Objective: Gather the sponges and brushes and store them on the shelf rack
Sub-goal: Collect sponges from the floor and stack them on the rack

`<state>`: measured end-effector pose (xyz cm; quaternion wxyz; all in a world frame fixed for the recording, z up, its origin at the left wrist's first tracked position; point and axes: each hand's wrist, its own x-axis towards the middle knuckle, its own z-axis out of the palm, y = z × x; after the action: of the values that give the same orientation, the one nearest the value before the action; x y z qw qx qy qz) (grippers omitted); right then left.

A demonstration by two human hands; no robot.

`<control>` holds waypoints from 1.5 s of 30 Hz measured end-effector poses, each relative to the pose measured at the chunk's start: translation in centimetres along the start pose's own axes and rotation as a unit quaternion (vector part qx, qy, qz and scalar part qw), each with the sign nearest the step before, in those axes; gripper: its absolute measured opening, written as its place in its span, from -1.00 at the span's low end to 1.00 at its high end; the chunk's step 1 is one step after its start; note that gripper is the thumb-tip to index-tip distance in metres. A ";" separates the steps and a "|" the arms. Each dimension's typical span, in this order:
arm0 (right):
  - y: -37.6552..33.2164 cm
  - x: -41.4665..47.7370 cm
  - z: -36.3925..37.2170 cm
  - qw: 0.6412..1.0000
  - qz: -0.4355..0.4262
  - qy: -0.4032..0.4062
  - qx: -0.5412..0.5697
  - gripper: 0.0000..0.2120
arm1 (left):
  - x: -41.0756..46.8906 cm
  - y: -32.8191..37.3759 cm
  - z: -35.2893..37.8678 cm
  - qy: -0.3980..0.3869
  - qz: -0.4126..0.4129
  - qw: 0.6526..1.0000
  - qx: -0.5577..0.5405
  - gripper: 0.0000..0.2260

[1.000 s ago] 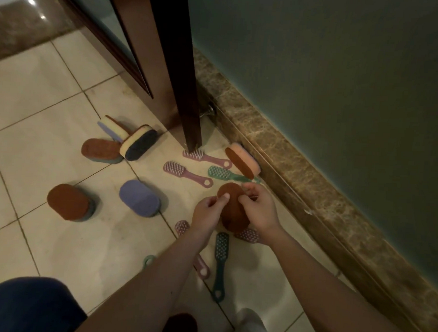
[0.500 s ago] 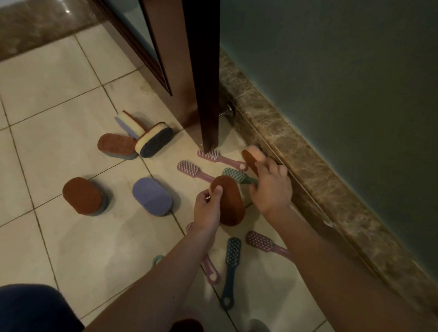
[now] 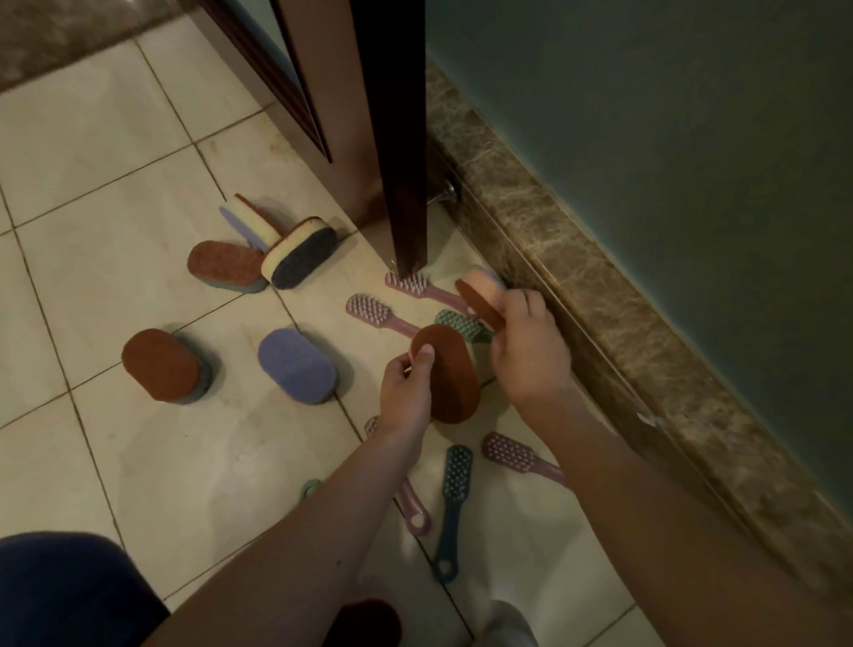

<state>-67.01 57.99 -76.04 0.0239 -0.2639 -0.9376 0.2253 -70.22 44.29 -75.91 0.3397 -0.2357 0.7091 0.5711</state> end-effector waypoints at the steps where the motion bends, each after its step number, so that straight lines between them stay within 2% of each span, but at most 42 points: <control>1: -0.4 -0.6 -0.6 0.998 0.006 0.030 0.053 -0.72 | -0.3 0.2 0.0 0.002 0.003 1.000 0.004 -0.61; 4: -1.9 -2.6 -2.1 0.967 0.083 0.083 0.227 -0.81 | -1.5 1.1 -0.2 0.006 0.009 1.000 0.010 -0.60; 7: -3.4 -3.2 -3.7 0.896 0.192 0.060 0.396 -0.83 | -3.0 2.9 -0.4 0.005 0.020 1.000 -0.003 -0.70; 9: -4.0 -3.1 -5.2 0.863 0.242 0.057 0.440 -0.80 | -4.3 4.4 -0.5 0.005 0.029 1.000 -0.002 -0.79; 14: -5.9 -4.0 -11.0 0.852 0.259 0.056 0.452 -0.58 | -9.0 8.1 -0.6 -0.006 0.060 0.998 0.022 -0.79; 20: -9.9 -7.2 -21.2 0.785 0.346 0.051 0.511 -0.68 | -18.8 13.3 -2.1 -0.036 0.052 0.996 0.055 -0.66; 24: -13.5 -10.1 -28.3 0.752 0.389 0.038 0.530 -0.66 | -25.8 17.7 -3.6 -0.034 0.060 0.991 0.118 -0.64; 26: -15.5 -11.9 -32.1 0.741 0.403 0.039 0.536 -0.72 | -29.6 20.0 -4.3 -0.043 0.070 0.987 0.136 -0.62; 29: -18.6 -14.5 -38.4 0.736 0.400 0.045 0.544 -0.79 | -35.8 23.7 -5.2 -0.064 0.059 0.986 0.142 -0.50; 31: -20.6 -16.2 -42.8 0.744 0.386 0.050 0.544 -0.70 | -40.1 26.4 -5.5 -0.096 0.043 0.984 0.146 -0.42; 34: -23.2 -19.0 -49.4 0.750 0.364 0.056 0.549 -0.50 | -46.9 29.9 -6.0 -0.205 0.055 0.966 0.145 -0.43; 36: -24.9 -20.8 -53.7 0.745 0.358 0.062 0.560 -0.46 | -51.1 32.1 -6.3 -0.219 0.059 0.960 0.166 -0.45; 42: -28.7 -26.3 -63.9 0.703 0.391 0.135 0.578 -0.58 | -62.6 37.1 -6.8 -0.260 0.097 0.936 0.215 -0.66; 45: -29.7 -29.9 -67.3 0.705 0.400 0.197 0.552 -0.68 | -67.3 37.6 -7.0 -0.303 0.109 0.911 0.256 -0.55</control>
<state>-44.68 47.96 -0.53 0.2570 -0.5923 -0.4264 0.6335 -54.60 42.74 -0.16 0.5225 0.1230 0.7152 0.4477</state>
